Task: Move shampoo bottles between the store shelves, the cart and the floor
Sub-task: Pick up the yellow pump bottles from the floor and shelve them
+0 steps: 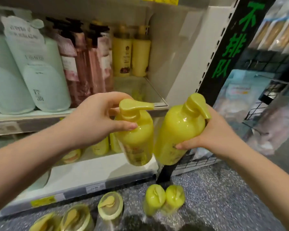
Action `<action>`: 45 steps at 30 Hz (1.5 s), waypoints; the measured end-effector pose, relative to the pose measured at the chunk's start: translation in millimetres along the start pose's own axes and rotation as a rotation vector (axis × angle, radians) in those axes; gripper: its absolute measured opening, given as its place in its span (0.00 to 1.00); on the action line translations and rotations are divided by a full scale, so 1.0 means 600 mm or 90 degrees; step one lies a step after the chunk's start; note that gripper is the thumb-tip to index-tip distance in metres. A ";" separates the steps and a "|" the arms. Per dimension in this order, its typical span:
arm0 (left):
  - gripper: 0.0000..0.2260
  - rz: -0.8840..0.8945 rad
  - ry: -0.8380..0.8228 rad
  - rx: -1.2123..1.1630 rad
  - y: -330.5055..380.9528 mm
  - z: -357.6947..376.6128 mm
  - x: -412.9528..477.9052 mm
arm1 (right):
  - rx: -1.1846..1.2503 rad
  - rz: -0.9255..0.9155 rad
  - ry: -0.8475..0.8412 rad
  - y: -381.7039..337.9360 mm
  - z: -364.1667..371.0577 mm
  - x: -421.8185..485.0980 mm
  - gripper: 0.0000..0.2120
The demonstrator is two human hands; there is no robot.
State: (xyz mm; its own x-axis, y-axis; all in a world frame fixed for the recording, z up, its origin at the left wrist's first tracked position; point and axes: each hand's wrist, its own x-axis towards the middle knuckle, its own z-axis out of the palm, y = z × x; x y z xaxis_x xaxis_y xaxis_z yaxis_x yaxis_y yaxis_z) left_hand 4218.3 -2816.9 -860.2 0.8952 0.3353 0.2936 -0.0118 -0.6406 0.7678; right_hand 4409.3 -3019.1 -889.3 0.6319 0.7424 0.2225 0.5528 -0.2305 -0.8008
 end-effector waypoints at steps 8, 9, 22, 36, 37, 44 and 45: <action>0.15 -0.058 -0.153 -0.017 -0.099 0.121 -0.048 | 0.016 0.142 -0.045 0.142 0.066 -0.097 0.46; 0.15 -0.069 -0.165 -0.030 -0.113 0.140 -0.057 | 0.015 0.163 -0.058 0.160 0.076 -0.111 0.46; 0.20 -0.178 -0.201 -0.012 -0.281 0.339 -0.190 | 0.091 0.344 -0.159 0.343 0.194 -0.253 0.38; 0.20 -0.226 -0.170 0.019 -0.378 0.526 -0.218 | -0.038 0.357 -0.112 0.498 0.290 -0.315 0.44; 0.20 -0.224 -0.172 0.013 -0.380 0.526 -0.215 | -0.042 0.358 -0.108 0.501 0.289 -0.314 0.44; 0.24 -0.214 -0.239 0.058 -0.388 0.523 -0.210 | -0.120 0.360 -0.239 0.512 0.269 -0.313 0.54; 0.26 -0.217 -0.256 0.055 -0.387 0.519 -0.209 | -0.138 0.345 -0.273 0.511 0.260 -0.309 0.54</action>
State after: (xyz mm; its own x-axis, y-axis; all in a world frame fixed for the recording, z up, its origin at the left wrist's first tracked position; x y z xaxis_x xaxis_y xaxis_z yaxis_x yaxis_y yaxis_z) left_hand 4247.4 -2925.6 -1252.7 0.9421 0.2538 -0.2191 0.3311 -0.6022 0.7265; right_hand 4376.8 -3129.4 -1263.2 0.6036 0.6596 -0.4478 0.3452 -0.7225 -0.5990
